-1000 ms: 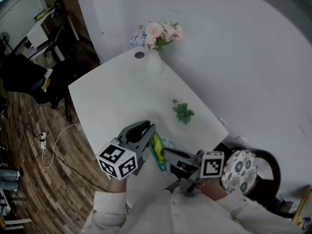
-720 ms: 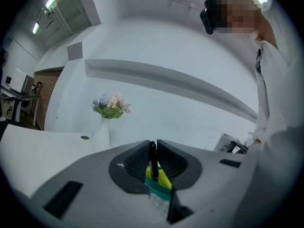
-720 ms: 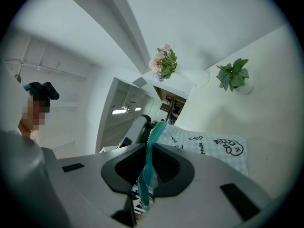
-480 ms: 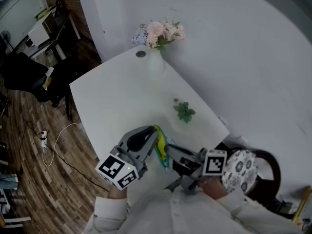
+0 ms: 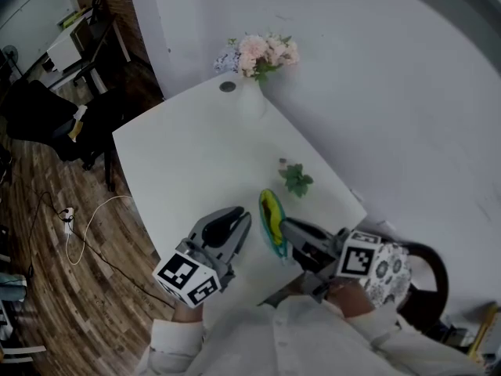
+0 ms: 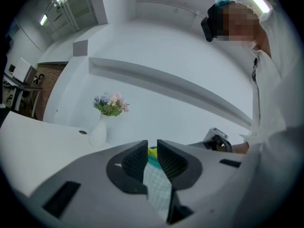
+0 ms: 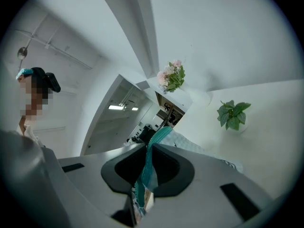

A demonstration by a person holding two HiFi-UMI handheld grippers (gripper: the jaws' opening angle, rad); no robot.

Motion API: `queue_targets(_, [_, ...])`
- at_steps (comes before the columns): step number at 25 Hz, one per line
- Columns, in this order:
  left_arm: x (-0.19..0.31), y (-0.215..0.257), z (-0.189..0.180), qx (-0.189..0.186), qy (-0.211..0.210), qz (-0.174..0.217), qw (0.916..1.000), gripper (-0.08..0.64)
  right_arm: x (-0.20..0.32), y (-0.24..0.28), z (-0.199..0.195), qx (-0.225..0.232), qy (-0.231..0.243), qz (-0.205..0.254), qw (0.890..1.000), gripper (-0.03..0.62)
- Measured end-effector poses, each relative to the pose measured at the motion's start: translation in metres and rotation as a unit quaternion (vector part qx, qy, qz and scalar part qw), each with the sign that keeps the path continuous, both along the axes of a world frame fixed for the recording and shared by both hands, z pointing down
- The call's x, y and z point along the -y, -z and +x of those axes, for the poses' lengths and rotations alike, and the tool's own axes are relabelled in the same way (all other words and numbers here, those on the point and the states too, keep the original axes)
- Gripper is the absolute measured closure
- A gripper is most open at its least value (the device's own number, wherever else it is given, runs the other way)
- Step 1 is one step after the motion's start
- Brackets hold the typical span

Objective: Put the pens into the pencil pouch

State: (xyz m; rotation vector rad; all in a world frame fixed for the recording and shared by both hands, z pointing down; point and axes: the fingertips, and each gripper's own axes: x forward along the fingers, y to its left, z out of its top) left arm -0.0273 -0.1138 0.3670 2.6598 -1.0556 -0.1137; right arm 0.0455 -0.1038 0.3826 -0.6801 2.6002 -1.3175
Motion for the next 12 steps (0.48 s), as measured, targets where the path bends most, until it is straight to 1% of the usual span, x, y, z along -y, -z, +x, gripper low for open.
queue_targets(4, [-0.006, -0.009, -0.006, 0.006, 0.007, -0.012, 0.9999, 0.512, 0.003, -0.004, 0.010, -0.062, -0.004, 0.029, 0.998, 0.549])
queue_targets(6, [-0.009, -0.015, -0.009, 0.008, 0.013, -0.019, 0.9997, 0.512, 0.001, -0.010, 0.007, -0.089, 0.008, 0.036, 0.995, 0.549])
queue_targets(8, [-0.012, -0.022, -0.013, 0.017, 0.023, -0.030, 0.9991, 0.512, -0.004, -0.019, -0.003, -0.097, 0.025, 0.033, 0.994, 0.549])
queue_targets(12, [-0.016, -0.034, -0.024, 0.027, 0.053, -0.044, 0.9972, 0.512, -0.016, -0.038, -0.027, -0.088, 0.061, 0.016, 0.994, 0.549])
